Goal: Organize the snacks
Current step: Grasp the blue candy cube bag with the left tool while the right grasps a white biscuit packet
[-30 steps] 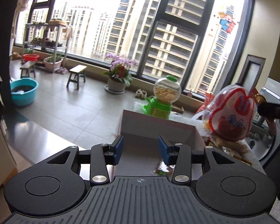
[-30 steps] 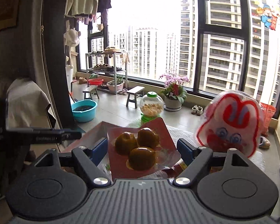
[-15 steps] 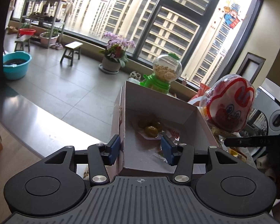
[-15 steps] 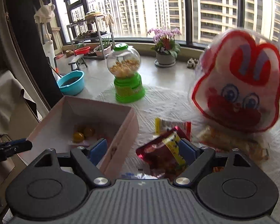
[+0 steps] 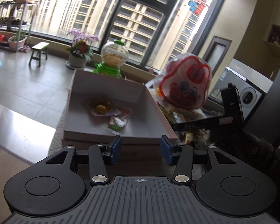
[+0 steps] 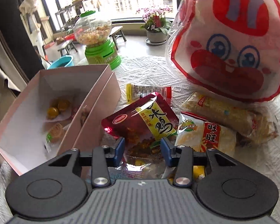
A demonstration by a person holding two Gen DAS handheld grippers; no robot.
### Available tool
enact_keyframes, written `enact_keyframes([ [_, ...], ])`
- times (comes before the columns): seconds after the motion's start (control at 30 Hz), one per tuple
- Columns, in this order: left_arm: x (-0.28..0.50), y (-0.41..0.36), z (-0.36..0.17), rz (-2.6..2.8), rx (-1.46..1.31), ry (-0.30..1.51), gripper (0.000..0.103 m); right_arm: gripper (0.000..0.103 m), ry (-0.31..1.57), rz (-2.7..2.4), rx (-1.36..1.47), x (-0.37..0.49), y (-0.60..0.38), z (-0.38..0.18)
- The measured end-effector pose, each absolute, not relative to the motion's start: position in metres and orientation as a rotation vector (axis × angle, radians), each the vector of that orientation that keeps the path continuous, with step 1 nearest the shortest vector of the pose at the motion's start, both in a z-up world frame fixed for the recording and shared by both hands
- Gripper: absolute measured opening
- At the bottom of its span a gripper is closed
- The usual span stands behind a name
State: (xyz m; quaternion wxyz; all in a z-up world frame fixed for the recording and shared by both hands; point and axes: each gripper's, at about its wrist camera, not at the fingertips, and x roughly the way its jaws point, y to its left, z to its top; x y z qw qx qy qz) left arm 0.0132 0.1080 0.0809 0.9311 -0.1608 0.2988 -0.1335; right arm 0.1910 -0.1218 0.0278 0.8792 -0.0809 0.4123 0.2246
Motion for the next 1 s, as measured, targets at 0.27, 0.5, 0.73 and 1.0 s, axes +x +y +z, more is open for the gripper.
enact_keyframes([
  [0.27,0.022,0.044,0.044,-0.381,-0.197,0.768,0.051,0.042,0.934,0.632,-0.154,0.097,-0.156,0.038],
  [0.5,0.024,0.014,0.035,-0.402,-0.136,0.808,0.051,0.074,0.707,0.364,-0.08,0.066,-0.212,0.05],
  [0.73,0.026,-0.009,0.046,-0.392,-0.002,0.748,0.051,0.076,0.831,0.308,0.028,0.122,-0.211,0.018],
  [1.0,0.038,-0.011,0.038,-0.374,0.023,0.771,0.052,0.077,0.816,0.391,-0.16,0.066,-0.209,0.01],
])
